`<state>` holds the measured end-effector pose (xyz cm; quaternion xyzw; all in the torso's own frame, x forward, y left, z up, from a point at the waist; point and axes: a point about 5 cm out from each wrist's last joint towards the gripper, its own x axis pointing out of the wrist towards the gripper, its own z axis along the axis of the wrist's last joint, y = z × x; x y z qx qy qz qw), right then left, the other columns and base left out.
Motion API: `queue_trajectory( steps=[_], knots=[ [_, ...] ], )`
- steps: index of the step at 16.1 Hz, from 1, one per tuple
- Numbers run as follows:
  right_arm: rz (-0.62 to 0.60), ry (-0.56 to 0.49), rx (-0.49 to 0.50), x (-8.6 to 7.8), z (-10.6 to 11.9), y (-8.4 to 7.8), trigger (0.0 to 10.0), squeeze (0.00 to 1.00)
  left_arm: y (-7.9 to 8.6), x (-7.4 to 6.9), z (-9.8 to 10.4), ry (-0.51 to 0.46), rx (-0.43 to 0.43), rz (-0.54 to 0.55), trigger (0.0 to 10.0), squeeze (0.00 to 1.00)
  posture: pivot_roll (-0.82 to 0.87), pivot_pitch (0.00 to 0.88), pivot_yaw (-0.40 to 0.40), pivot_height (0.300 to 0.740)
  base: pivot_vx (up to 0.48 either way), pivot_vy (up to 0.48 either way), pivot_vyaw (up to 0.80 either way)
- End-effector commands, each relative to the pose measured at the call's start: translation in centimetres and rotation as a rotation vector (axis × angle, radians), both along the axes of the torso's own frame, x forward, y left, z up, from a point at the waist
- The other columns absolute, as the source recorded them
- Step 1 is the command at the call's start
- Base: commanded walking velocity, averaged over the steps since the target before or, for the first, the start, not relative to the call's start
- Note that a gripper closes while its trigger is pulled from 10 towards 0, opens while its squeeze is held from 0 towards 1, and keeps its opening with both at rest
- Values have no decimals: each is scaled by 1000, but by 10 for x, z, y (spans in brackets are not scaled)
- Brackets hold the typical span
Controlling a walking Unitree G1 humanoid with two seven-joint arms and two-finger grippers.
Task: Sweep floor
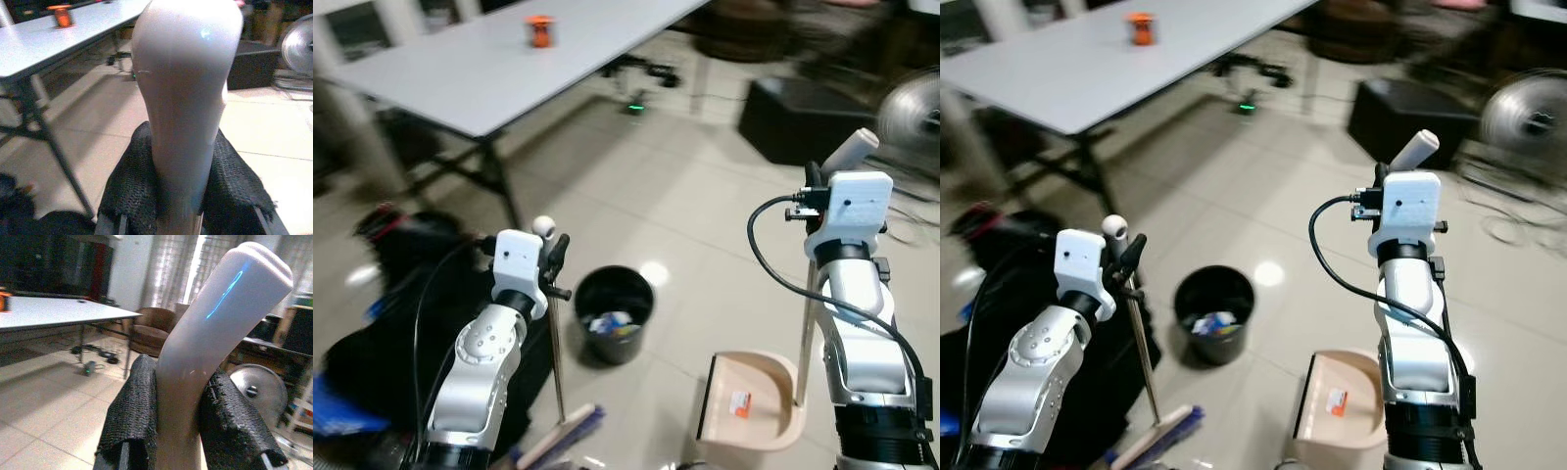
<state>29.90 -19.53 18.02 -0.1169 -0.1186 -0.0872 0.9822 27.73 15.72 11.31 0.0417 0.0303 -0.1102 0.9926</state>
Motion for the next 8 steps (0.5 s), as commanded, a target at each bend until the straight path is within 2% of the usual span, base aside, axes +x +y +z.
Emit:
queue_trajectory(
  steps=[1, 2, 4, 8],
  knots=[
    [0, -19, -17, -3, 3, -1, 10000, 0, -4, 1, 9, -48, 13, -18, 10000, 0, -17, 0, 16, 740, 0, 0, -800],
    [-16, -1, -15, -4, 0, -4, 10000, 0, -6, 2, 10, -55, 16, -27, 10000, 0, -19, 0, 17, 740, 0, 0, -500],
    [-28, 21, -19, -4, -3, -6, 10000, 0, -9, 3, 11, -58, 21, -36, 10000, 0, -19, 0, 20, 740, 0, -244, 0],
    [-27, 30, 11, -5, -5, -4, 10000, 0, -14, 8, 14, -71, 24, -54, 10000, 0, -22, 0, 26, 740, 0, -314, 0]
  ],
)
